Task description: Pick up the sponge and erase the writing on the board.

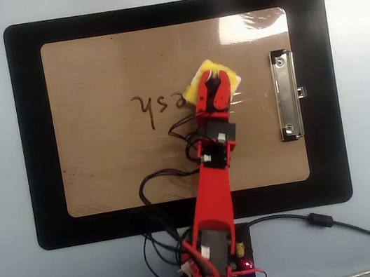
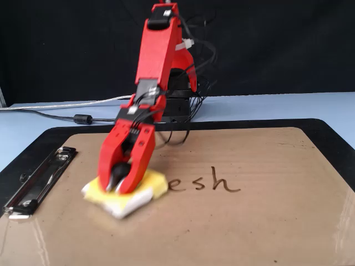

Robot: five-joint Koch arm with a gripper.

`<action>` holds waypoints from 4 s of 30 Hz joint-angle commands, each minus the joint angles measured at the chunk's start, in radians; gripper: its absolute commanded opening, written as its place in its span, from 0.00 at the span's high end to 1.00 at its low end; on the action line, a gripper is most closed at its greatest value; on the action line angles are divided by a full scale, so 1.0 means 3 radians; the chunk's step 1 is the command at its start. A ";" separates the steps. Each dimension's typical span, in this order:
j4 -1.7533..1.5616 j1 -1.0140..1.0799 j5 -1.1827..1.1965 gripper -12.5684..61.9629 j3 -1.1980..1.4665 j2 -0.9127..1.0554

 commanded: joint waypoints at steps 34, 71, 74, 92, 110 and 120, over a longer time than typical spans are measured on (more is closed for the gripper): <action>-0.0051 -0.1186 -0.0839 0.94 0.1222 0.1186; 0.0061 -0.1687 -0.1023 0.94 0.0997 0.0977; 0.0061 -0.1677 -0.1007 0.94 -0.0036 0.0005; 0.0353 -0.1877 -0.1038 0.94 -0.0527 -0.0133; 0.0307 -0.2342 -0.1084 0.94 -0.0849 -0.0404; 0.0343 -0.4224 -0.2562 0.94 -0.0343 0.0174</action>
